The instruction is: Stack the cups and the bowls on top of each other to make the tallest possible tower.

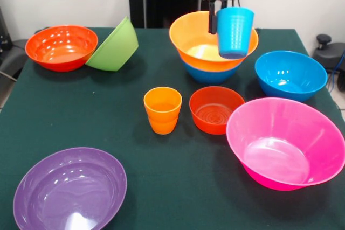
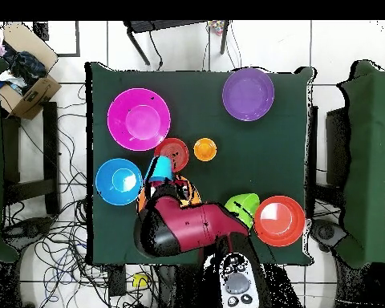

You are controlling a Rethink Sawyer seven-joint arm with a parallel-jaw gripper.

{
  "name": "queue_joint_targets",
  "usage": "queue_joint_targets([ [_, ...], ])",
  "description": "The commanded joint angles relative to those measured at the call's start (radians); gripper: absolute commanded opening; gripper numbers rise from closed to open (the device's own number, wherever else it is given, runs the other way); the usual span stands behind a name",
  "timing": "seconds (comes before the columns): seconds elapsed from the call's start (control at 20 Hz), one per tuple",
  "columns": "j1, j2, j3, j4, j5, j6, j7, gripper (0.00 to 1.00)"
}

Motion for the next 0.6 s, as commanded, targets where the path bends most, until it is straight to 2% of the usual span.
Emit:
queue_joint_targets([
  [0.05, -0.006, 0.091, 0.121, 0.039, -0.063, 0.224, -0.087, 0.0],
  [0.15, -0.019, 0.126, 0.133, 0.033, -0.068, 0.25, -0.096, 0.0],
  [0.35, -0.041, 0.137, 0.153, 0.044, -0.068, 0.309, -0.118, 0.0],
  [0.6, -0.097, 0.096, 0.191, 0.09, -0.055, 0.391, -0.153, 0.0],
])
